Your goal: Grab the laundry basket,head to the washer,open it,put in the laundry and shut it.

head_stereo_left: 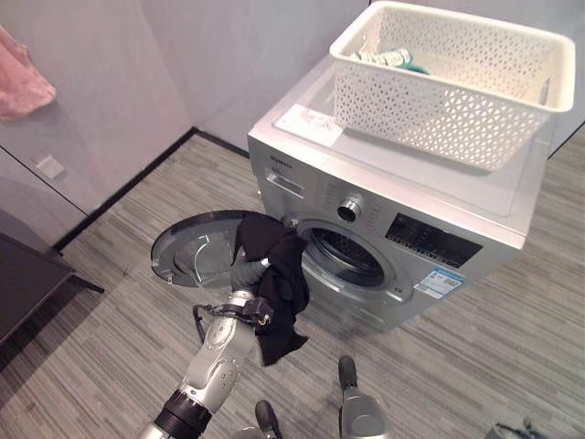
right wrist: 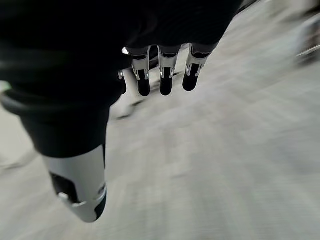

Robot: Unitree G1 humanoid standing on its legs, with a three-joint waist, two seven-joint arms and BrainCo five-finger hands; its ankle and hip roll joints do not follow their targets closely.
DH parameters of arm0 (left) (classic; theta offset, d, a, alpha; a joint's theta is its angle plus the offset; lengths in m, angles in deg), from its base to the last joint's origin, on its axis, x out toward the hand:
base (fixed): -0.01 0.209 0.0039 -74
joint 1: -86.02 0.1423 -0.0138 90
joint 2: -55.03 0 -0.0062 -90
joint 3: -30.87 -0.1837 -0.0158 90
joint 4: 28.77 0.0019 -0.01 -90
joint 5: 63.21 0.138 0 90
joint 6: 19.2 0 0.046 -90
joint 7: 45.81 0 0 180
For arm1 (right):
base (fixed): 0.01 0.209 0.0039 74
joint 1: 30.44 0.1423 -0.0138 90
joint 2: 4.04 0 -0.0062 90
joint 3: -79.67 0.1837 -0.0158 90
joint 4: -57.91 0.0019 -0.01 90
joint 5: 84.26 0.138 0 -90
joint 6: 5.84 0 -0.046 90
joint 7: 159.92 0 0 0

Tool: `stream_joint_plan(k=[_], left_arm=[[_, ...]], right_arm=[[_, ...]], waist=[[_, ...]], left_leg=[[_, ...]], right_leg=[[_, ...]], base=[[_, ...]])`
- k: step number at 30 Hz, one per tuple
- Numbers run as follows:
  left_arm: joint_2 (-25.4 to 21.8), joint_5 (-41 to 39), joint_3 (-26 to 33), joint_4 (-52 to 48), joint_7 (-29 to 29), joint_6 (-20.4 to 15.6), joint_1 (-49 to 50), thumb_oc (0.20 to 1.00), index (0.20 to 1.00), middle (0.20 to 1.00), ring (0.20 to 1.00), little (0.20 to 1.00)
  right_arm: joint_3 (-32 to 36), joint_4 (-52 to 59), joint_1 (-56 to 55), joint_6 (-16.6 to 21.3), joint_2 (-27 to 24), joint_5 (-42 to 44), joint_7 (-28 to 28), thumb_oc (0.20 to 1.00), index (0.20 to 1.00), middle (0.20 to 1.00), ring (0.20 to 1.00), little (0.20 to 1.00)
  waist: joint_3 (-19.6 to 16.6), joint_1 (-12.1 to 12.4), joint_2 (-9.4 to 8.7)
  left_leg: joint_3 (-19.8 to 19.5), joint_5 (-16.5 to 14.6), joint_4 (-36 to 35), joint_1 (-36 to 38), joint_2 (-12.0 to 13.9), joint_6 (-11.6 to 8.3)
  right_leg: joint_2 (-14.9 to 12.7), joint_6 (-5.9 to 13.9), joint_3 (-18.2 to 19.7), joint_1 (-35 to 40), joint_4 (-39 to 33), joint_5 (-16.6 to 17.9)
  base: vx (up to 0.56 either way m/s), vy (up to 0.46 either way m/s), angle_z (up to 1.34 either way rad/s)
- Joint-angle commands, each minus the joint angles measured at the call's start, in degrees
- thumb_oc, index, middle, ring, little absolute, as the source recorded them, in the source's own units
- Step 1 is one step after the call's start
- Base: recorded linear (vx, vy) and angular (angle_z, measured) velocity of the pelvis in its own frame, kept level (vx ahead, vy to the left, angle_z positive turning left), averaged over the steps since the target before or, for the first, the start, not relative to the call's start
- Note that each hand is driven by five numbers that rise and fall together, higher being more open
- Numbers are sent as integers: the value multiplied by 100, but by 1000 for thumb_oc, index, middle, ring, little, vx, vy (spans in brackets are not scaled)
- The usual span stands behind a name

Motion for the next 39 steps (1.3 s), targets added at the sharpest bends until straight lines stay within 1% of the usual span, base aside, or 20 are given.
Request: stream_joint_plan(k=[1,2,6,7,8,9,10,11,12,13,18,19,20,25,26,27,32,34,36,39], left_arm=[[86,131,27,-415,236,-314,-282,200,200,200,200,200],[146,87,-76,-304,202,-377,-387,200,200,200,200,200],[245,87,-150,-124,129,-493,-533,200,200,200,200,200],[321,65,-175,-21,45,-585,-616,200,200,200,200,200],[378,59,-162,62,-4,-634,-663,200,200,200,200,200],[450,48,-153,167,-73,-690,-733,200,200,200,200,200],[455,49,-143,187,-72,-699,-754,200,200,200,200,200],[576,61,-113,374,-158,-750,-858,200,200,200,200,200],[580,61,-104,398,-154,-759,-880,200,200,200,200,200],[673,35,-53,495,-230,-811,-961,200,200,200,200,200],[934,36,77,825,-445,-901,-1294,200,200,200,200,200],[939,37,81,837,-447,-905,-1309,200,200,200,200,200],[1096,-5,61,1003,-543,-922,-1493,200,200,200,200,200],[1414,37,67,1388,-725,-948,-1955,200,200,200,200,200],[1414,37,67,1388,-725,-948,-1955,200,200,200,200,200],[1572,-10,112,1617,-818,-983,-2173,200,200,200,200,200],[1765,-106,314,1953,-993,-1068,-2556,200,200,200,200,200],[1795,-117,361,2036,-1028,-1086,-2632,200,200,200,200,200],[1912,-194,537,2264,-1140,-1126,-2817,200,200,200,200,200],[1951,-203,672,2370,-1222,-1173,-2975,200,200,200,200,200]], right_arm=[[-200,-29,247,136,192,555,375,1000,1000,1000,1000,1000],[-328,-159,341,135,283,824,586,1000,1000,1000,1000,1000],[-626,29,559,215,391,936,665,1000,1000,1000,1000,1000],[-858,333,725,341,470,944,657,1000,1000,1000,1000,1000],[-933,501,790,412,506,961,624,1000,1000,1000,1000,1000],[-1050,724,881,509,547,970,568,1000,1000,1000,1000,1000],[-1059,747,885,508,557,965,547,1000,1000,1000,1000,1000],[-1214,1228,1029,685,642,937,456,1000,1000,1000,1000,1000],[-1220,1270,1022,675,661,920,422,1000,1000,1000,1000,1000],[-1353,1720,1102,818,729,852,348,1000,1000,1000,1000,1000],[-1612,2640,1265,1051,892,604,93,1000,1000,1000,1000,1000],[-1614,2657,1264,1048,897,596,80,1000,1000,1000,1000,1000],[-1677,2809,1331,1118,969,597,9,1000,1000,1000,1000,1000],[-1866,3045,1468,1253,1099,677,-90,1000,1000,1000,1000,1000],[-1866,3045,1468,1253,1099,677,-90,1000,1000,1000,1000,1000],[-1978,3150,1540,1377,1171,792,-93,1000,1000,1000,1000,1000],[-2162,3368,1675,1644,1289,973,-86,1000,1000,1000,1000,1000],[-2190,3402,1697,1685,1297,1004,-87,1000,1000,1000,1000,1000],[-2244,3654,1731,1897,1342,1145,-63,1000,1000,1000,1000,1000],[-2338,3835,1762,1993,1335,1140,-61,1000,1000,1000,1000,1000]], waist=[[-64,12,-229],[27,-12,-187],[161,-79,-138],[250,-104,-72],[300,-116,-69],[374,-144,-79],[373,-145,-80],[466,-169,-122],[451,-168,-123],[527,-198,-154],[687,-242,-251],[681,-243,-248],[745,-287,-265],[849,-404,-293],[849,-404,-293],[907,-475,-325],[1019,-587,-372],[1022,-610,-381],[1064,-685,-425],[1110,-747,-436]], left_leg=[[-122,-1664,1422,-102,182,198],[-61,-1689,1531,-281,143,217],[59,-1712,1663,-525,110,236],[68,-1819,1708,-609,147,241],[117,-1836,1757,-692,174,235],[172,-1831,1795,-780,200,223],[180,-1834,1807,-800,203,222],[255,-1813,1849,-969,248,200],[264,-1819,1870,-1006,254,198],[317,-1794,1899,-1156,303,173],[438,-1737,2004,-1591,407,113],[440,-1736,2008,-1607,408,113],[447,-1719,2035,-1748,414,98],[508,-1695,2015,-1976,419,62],[508,-1695,2015,-1976,419,62],[582,-1697,2018,-2114,439,48],[663,-1686,2047,-2390,522,-6],[687,-1681,2046,-2443,538,-22],[706,-1659,2022,-2550,591,-72],[719,-1644,2009,-2646,612,-98]], right_leg=[[-697,521,93,-548,25,8],[-794,535,151,-715,32,62],[-864,550,240,-1011,40,138],[-852,602,281,-1144,31,88],[-848,605,284,-1224,33,106],[-844,615,281,-1340,35,149],[-841,614,292,-1361,36,156],[-816,606,279,-1551,37,192],[-811,602,291,-1586,39,200],[-792,595,281,-1754,39,227],[-738,579,266,-2217,58,322],[-737,577,269,-2234,62,324],[-729,573,271,-2381,80,354],[-691,579,338,-2684,113,396],[-691,579,338,-2684,113,396],[-640,568,380,-2906,146,416],[-512,561,452,-3276,196,454],[-485,559,468,-3337,195,459],[-420,554,484,-3491,202,478],[-364,556,501,-3651,239,493]], base=[[-127,44,-5],[-127,44,-10],[-108,24,-12],[-34,21,-22],[-85,8,-27],[-83,-26,-23],[-135,-58,-24],[-86,-47,-21],[-137,-90,-14],[-81,-64,-12],[-66,-59,-14],[-60,-81,-18],[-24,-36,-18],[-26,-29,-7],[-2,-28,-5],[1,-27,-8],[9,-42,-14],[28,-43,-19],[42,-50,-13],[48,-32,-10]])
